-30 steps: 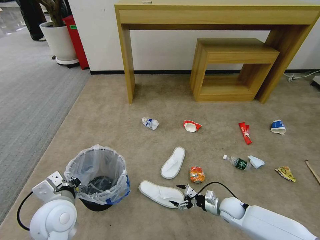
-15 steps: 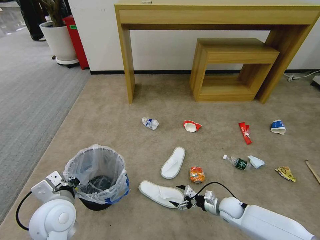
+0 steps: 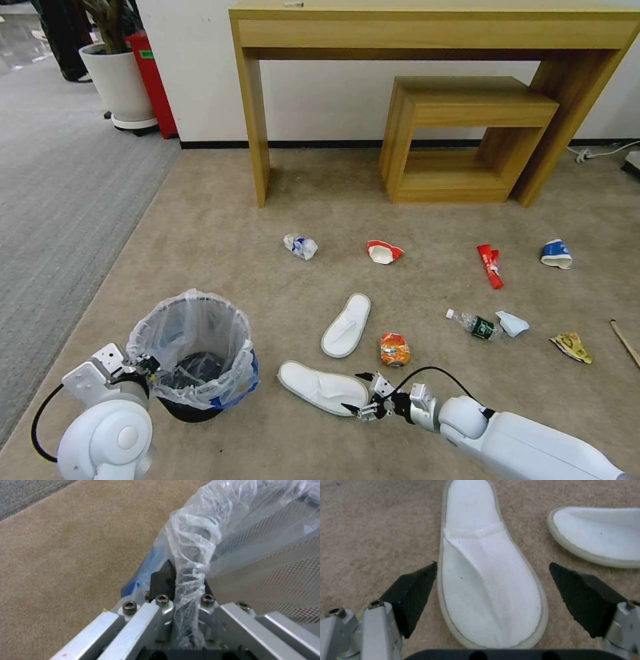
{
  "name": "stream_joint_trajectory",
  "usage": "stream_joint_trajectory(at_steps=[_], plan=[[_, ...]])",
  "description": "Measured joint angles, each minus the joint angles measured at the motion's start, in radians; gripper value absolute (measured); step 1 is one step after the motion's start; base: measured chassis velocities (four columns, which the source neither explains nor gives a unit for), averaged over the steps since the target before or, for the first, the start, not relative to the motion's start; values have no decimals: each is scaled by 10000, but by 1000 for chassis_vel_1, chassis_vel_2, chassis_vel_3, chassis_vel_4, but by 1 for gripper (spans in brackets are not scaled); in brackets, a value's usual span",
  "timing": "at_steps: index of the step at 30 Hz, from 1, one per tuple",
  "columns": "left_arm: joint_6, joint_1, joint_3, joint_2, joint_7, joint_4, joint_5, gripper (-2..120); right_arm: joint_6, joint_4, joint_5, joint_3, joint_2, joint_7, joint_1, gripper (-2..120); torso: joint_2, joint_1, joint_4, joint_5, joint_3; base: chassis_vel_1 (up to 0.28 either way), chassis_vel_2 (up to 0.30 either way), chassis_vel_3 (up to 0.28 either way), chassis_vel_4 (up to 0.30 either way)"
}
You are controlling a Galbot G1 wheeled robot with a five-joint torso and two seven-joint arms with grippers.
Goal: Pick up the trash bin and place the garbage on the floor into it.
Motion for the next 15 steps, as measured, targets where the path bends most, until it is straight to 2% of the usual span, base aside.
stream_joint_trajectory(at_steps=[15], plan=[[-37,-5,11,-9,54,65,36,1,75,-518,-2,-150,296,-61,216,84,0,0,0,0,0,0,0,0,0]])
